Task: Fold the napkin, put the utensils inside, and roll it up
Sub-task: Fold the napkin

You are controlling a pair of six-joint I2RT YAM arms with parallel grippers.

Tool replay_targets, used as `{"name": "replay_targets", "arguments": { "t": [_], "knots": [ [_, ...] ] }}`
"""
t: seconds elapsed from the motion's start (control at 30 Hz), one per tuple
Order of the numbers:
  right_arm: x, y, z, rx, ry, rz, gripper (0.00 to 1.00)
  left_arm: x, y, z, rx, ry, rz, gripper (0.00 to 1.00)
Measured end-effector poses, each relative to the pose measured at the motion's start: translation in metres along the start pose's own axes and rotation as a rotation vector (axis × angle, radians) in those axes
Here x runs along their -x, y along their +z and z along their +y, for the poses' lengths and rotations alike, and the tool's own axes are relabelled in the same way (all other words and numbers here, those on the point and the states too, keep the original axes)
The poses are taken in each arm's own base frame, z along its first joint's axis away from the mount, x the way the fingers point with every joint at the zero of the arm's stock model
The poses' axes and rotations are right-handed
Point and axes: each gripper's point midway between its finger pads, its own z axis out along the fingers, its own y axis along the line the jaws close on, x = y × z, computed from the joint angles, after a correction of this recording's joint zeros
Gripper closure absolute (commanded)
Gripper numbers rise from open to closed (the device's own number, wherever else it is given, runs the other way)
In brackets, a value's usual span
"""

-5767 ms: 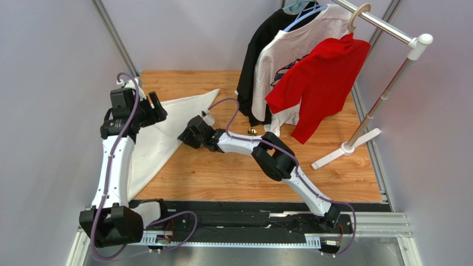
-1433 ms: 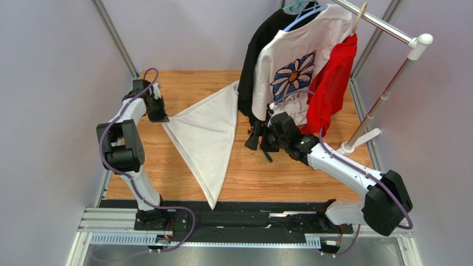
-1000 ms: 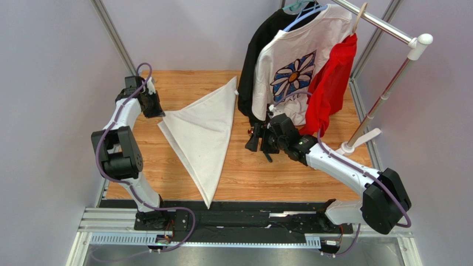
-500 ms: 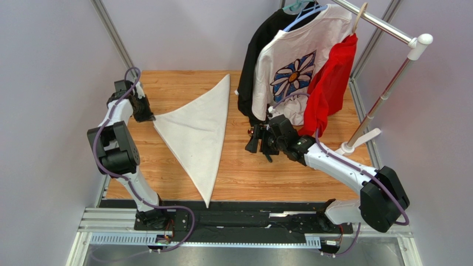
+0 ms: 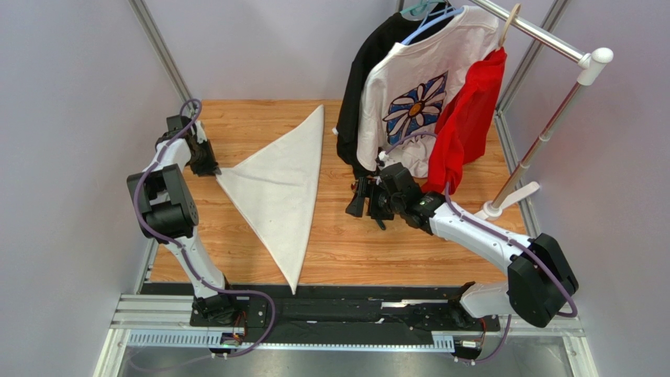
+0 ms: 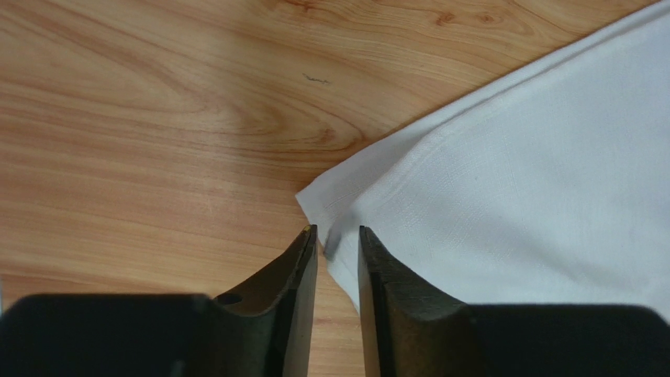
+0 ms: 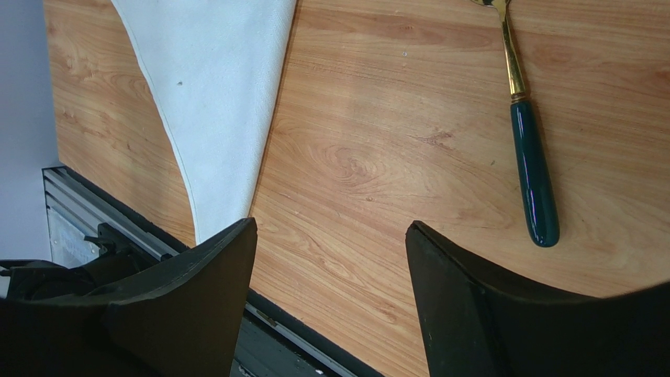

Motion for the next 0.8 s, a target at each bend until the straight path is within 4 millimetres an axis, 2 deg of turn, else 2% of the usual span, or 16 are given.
{"name": "replay_targets", "arguments": {
  "t": [0.03,0.07,0.27,0.5,0.53,0.57,0.6,0.8],
  "knots": [
    [-0.001,0.002,0.000,0.001,0.001,0.004,0.25,0.000,0.000,0.002,0.013,-0.005,0.001,0.50],
    [-0.002,0.004,0.000,0.002,0.001,0.010,0.25,0.000,0.000,0.005,0.033,-0.012,0.005,0.36],
    [-0.011,0.022,-0.005,-0.006,0.004,0.052,0.26,0.003,-0.003,0.017,0.095,-0.037,0.007,0.34],
    [-0.003,0.077,0.009,0.013,0.005,0.084,0.28,0.000,-0.011,0.017,0.109,-0.087,0.020,0.32],
    [0.000,0.083,0.011,0.018,0.007,0.084,0.28,0.000,-0.014,0.014,0.101,-0.095,0.019,0.32],
    [0.002,0.093,0.014,0.026,0.007,0.087,0.28,0.000,-0.019,0.010,0.085,-0.103,0.016,0.23],
    [0.005,0.102,0.018,0.035,0.010,0.088,0.28,0.002,-0.025,0.006,0.071,-0.107,0.006,0.02],
    [0.018,0.151,0.029,0.074,0.040,0.070,0.30,0.011,-0.080,-0.025,-0.005,-0.093,-0.110,0.01]
  ]
}}
